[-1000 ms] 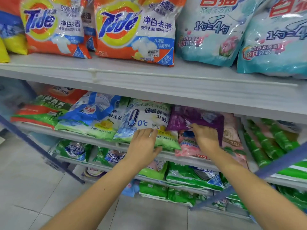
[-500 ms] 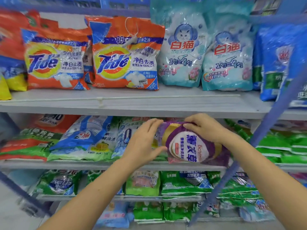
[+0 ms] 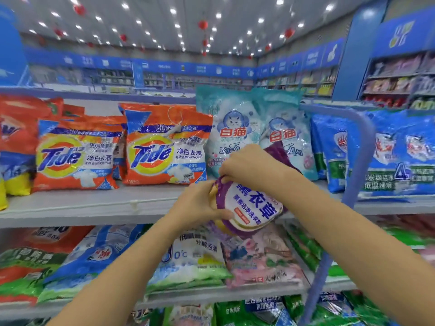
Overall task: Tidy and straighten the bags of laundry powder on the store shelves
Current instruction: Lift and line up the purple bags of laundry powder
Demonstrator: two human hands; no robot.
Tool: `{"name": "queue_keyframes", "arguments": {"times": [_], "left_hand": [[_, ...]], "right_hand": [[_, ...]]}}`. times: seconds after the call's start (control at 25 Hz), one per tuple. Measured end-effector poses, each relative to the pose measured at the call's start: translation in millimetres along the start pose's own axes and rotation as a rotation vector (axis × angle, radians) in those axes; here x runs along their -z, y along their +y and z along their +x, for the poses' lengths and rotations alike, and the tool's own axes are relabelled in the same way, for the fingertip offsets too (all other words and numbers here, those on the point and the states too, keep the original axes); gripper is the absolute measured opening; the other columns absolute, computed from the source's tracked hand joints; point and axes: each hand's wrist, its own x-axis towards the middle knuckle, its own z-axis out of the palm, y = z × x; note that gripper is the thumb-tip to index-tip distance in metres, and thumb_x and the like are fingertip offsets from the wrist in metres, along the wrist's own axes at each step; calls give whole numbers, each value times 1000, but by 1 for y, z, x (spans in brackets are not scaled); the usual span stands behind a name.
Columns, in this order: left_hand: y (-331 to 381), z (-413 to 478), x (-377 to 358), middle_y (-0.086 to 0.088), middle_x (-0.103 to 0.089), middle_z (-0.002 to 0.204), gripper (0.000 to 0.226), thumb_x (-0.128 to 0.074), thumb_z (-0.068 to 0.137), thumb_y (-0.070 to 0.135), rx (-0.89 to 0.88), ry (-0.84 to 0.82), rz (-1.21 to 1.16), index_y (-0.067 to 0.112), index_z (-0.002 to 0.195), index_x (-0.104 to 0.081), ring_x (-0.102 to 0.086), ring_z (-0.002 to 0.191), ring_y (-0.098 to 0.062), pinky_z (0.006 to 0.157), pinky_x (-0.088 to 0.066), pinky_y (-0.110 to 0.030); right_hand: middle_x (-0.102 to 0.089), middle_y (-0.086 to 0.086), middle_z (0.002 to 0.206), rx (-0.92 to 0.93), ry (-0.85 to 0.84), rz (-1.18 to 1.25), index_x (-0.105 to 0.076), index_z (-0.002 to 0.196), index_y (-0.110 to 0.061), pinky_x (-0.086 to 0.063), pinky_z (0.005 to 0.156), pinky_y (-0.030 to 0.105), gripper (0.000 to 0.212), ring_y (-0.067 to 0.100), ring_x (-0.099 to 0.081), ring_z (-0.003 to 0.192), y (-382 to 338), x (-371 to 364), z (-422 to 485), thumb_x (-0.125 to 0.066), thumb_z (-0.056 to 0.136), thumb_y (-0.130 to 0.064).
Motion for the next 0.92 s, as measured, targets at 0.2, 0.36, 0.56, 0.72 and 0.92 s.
{"name": "queue_keyframes", "arguments": {"times": [0.2,0.36,0.56,0.72,0.92], "left_hand": [[-8,21,14,8,-74,79,23,-81,70,24,145,199,-487,19,87,-67,-71,79,-12,70,-55,-27],[-10,41,14,6,-74,86,21,-74,76,17,217,369,-790,19,94,-63,-71,80,-11,68,-53,-23],[-11,77,-6,2,-75,87,24,-73,76,18,258,349,-903,16,98,-62,-71,82,-15,72,-53,-28],[-21,102,-17,-5,-74,95,47,-78,67,32,348,234,-939,10,106,-63,-69,90,-23,84,-52,-39],[-23,124,-17,-14,-70,105,35,-64,82,29,291,306,-1059,7,109,-62,-67,86,-25,66,-56,-29]], "right_hand": [[-69,-1,95,-281,1036,236,-67,94,-14,-34,92,30,26,19,-58,93,49,-18,-6,-56,85,-35],[-57,3,113,-787,960,1156,-51,117,-13,-42,85,27,32,11,-53,93,84,-51,-18,-57,90,-31],[-66,-3,82,-649,694,1853,-59,91,-16,-51,64,24,20,10,-59,69,97,-72,10,-44,98,-27],[-60,-8,59,-762,808,1756,-57,72,-14,-48,59,27,23,9,-54,58,118,-85,26,-51,95,-16],[-62,0,70,-738,676,1717,-57,73,-14,-49,65,31,25,14,-57,65,123,-130,29,-47,96,-12]]}}
